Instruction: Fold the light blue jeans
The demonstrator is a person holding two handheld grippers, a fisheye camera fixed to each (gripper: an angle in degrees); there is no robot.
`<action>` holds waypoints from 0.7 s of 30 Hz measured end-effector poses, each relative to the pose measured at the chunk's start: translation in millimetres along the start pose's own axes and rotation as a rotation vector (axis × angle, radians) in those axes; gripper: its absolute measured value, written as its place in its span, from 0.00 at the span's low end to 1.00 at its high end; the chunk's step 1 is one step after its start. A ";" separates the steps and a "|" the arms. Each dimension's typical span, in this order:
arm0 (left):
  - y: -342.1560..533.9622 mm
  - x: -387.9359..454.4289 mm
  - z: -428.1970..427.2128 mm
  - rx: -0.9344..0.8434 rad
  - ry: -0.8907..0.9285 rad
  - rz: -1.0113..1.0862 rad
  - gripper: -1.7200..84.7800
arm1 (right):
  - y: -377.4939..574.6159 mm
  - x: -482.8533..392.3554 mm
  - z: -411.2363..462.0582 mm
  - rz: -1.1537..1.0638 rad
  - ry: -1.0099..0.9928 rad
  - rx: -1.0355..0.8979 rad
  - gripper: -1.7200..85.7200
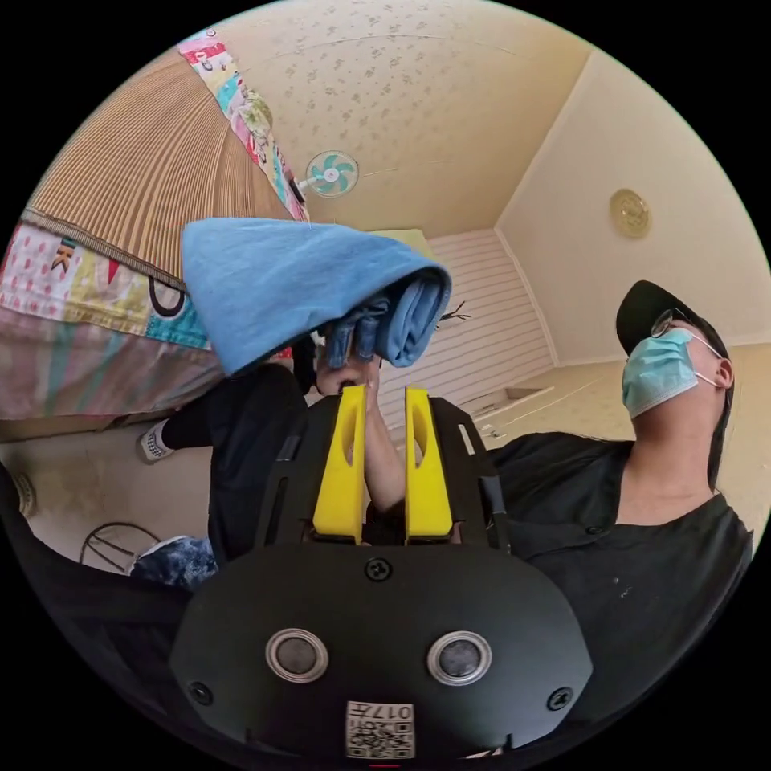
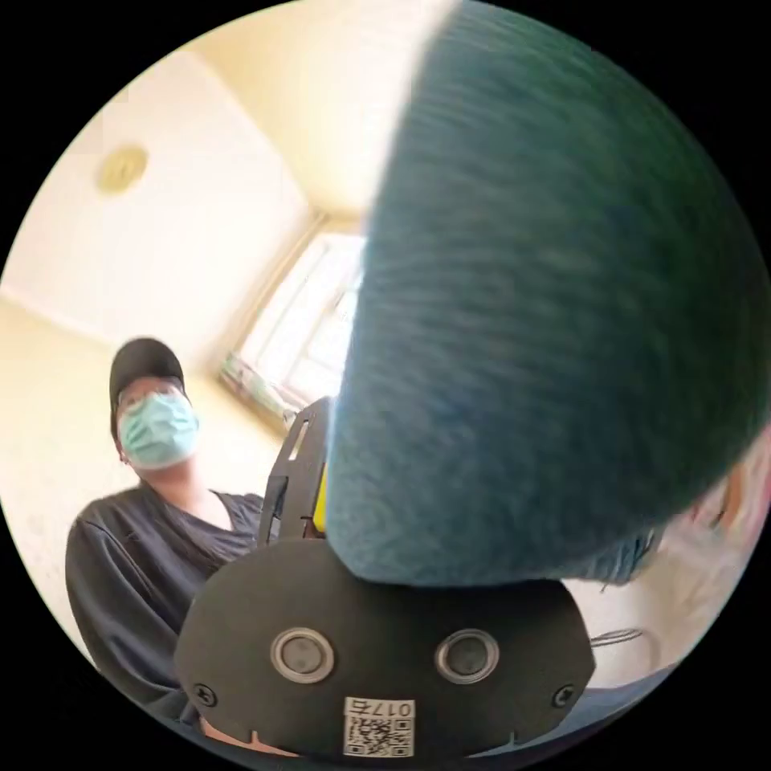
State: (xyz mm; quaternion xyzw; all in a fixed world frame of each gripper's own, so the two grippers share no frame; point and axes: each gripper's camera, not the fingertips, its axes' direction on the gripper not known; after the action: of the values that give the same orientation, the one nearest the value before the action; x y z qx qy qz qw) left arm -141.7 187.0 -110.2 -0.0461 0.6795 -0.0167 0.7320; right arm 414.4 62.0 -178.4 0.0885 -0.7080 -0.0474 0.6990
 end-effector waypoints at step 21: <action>4.8 -40.8 -6.7 0.000 -0.210 -0.196 0.13 | 13.8 -98.2 -275.4 0.459 0.666 0.465 0.13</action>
State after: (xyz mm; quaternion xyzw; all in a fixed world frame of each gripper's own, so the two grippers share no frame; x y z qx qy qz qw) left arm -151.7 195.0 -70.7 -0.1136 0.5913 -0.0830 0.7941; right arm 689.2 109.8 -267.1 0.0941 -0.4383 0.2995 0.8422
